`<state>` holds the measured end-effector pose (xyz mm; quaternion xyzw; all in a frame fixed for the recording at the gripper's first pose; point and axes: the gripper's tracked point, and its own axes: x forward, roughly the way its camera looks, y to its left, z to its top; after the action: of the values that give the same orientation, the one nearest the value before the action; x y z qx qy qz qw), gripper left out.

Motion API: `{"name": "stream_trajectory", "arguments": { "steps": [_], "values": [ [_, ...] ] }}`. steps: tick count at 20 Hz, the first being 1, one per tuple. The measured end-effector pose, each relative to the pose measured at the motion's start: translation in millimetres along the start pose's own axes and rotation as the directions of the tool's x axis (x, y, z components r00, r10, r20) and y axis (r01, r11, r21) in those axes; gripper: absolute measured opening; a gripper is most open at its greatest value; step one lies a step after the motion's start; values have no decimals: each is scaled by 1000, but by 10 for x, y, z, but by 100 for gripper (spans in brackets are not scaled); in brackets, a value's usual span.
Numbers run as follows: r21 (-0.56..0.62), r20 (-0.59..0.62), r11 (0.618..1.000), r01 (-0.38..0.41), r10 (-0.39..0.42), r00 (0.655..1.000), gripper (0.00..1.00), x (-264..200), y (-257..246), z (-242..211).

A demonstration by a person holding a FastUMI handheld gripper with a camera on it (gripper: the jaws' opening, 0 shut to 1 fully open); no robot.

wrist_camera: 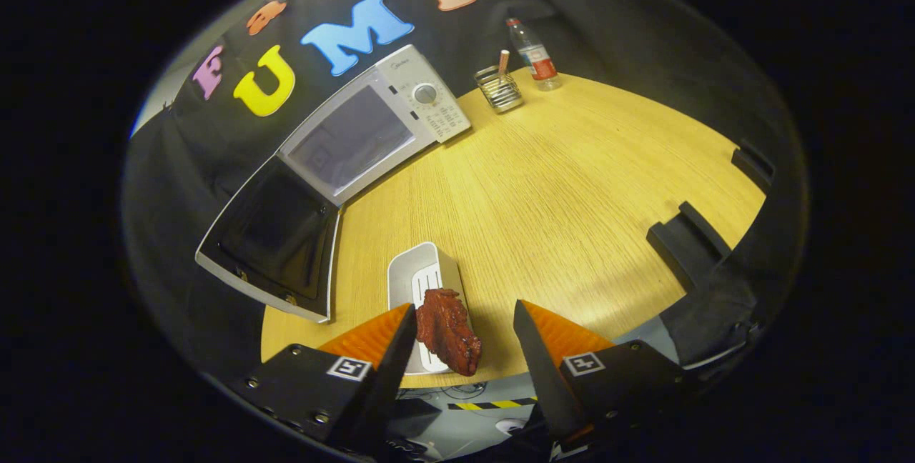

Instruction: Open the microwave, put the food inside, and close the microwave door.

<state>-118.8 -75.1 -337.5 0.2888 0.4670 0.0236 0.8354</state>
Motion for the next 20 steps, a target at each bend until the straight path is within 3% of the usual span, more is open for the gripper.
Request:
{"name": "stream_trajectory", "arguments": {
  "steps": [1, 5, 8, 12, 14, 15, 20],
  "values": [
    [37, -12, 999, -14, 15, 1000, 79, 10, 2, -27],
    [96, -47, 994, -49, 54, 997, 78, 14, -13, -114],
    [132, -27, 989, -64, 68, 997, 34, 29, 16, -59],
    [96, -65, 987, -128, 134, 989, 30, -23, 167, -141],
    [86, -36, 989, -118, 121, 992, 30, -23, 158, -73],
    [106, -47, 988, -117, 122, 991, 5, -33, 148, -59],
    [67, -66, 991, -118, 123, 990, 5, -94, 236, -77]
  ]
}}
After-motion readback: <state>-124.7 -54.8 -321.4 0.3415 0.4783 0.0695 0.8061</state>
